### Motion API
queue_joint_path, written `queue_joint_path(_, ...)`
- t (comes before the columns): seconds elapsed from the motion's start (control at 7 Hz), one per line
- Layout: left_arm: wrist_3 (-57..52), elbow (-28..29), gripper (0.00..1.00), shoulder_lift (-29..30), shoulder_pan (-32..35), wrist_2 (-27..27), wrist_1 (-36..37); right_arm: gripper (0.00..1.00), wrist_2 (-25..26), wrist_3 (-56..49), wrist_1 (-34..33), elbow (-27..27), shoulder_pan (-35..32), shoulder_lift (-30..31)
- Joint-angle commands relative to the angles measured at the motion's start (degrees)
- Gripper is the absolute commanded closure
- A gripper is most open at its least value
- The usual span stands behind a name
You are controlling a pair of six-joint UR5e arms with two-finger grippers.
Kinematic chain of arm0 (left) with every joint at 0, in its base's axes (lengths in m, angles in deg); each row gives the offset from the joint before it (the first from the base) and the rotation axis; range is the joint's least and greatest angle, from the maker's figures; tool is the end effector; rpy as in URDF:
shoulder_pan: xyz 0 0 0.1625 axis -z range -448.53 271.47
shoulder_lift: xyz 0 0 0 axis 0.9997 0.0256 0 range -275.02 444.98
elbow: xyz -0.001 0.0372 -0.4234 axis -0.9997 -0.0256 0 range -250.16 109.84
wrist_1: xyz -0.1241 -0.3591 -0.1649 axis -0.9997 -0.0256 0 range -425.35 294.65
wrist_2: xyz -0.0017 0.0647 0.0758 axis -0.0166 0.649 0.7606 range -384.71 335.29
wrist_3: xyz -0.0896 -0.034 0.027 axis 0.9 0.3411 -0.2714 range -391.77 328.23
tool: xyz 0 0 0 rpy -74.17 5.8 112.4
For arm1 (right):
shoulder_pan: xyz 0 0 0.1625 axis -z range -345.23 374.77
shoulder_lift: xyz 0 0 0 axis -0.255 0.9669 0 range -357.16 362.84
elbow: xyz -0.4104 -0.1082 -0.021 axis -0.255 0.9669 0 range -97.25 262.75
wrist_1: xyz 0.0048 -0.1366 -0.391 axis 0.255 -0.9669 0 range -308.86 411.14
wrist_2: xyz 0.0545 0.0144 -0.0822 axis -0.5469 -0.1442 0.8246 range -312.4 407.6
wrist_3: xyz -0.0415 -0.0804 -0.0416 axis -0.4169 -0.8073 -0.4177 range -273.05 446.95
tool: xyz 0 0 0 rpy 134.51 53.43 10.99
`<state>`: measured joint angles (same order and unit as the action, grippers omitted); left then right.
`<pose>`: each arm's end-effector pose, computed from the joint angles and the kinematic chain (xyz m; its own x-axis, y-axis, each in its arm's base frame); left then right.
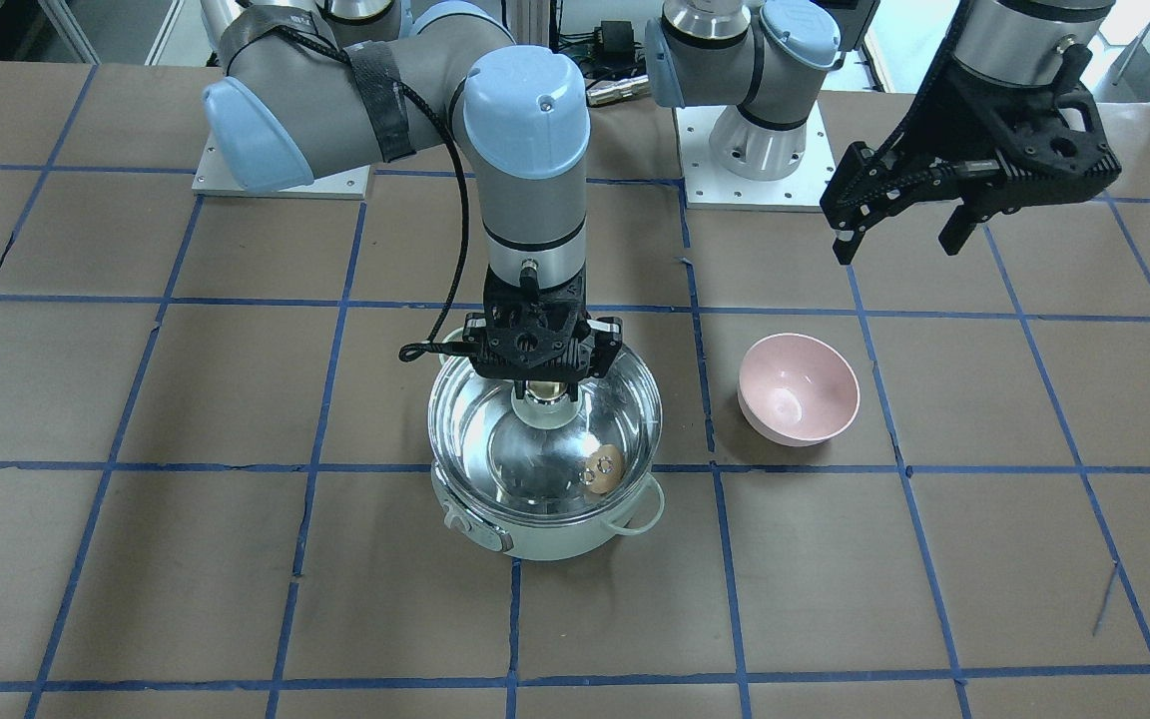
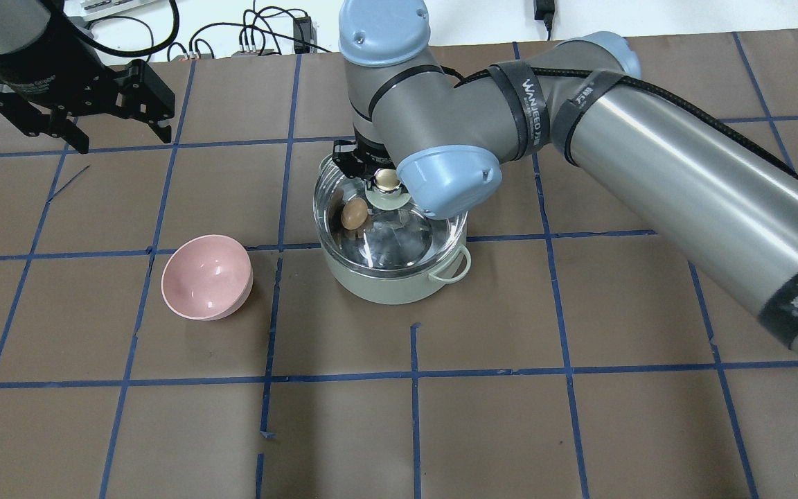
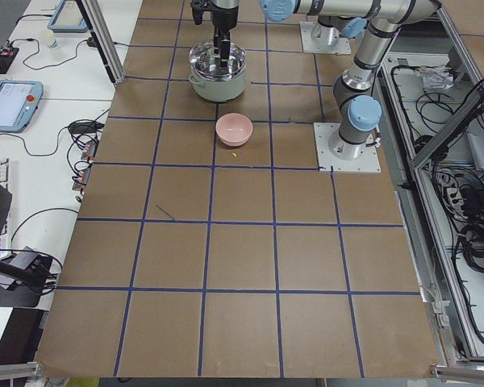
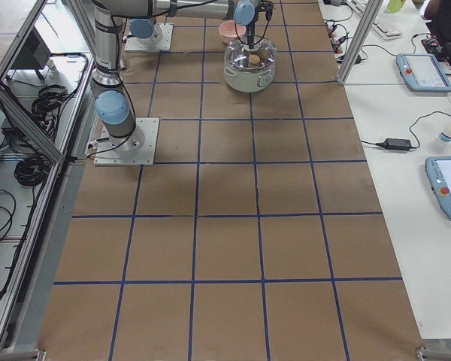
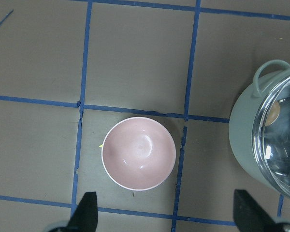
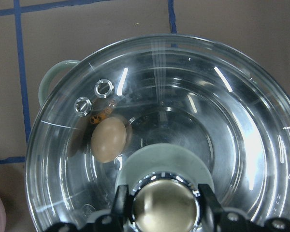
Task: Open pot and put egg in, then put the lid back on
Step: 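Lower the glass lid onto the pot with the right gripper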
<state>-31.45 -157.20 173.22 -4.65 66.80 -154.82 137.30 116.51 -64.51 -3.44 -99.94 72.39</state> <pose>-0.0782 -0.4973 0.5296 -0.9931 -0.1143 -0.0258 -0.1115 0.9895 -0.0915 0.3883 -0.5238 0.3657 -0.9936 0.0783 -0.0818 0.0888 0.9871 -0.1336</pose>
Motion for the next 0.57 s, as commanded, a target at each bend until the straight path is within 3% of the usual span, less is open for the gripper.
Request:
queue_joint_path(0.0,0.03,0.03,0.00,0.00,0.05,0.07,0.00,0.66,-0.06,-0.21,-0.02,0.05,0.02,-0.03)
queue_joint_path(0.29,0.03,0.03,0.00,0.00,0.05,0.16,-0.09,0.37,0.38,-0.12,-0.37,0.05,0.02,-0.03)
queue_joint_path(0.43,0.03,0.11,0.00,0.09,0.05,0.16,-1.13,0.35,0.38,-0.12,-0.98,0.05,0.02,-0.12)
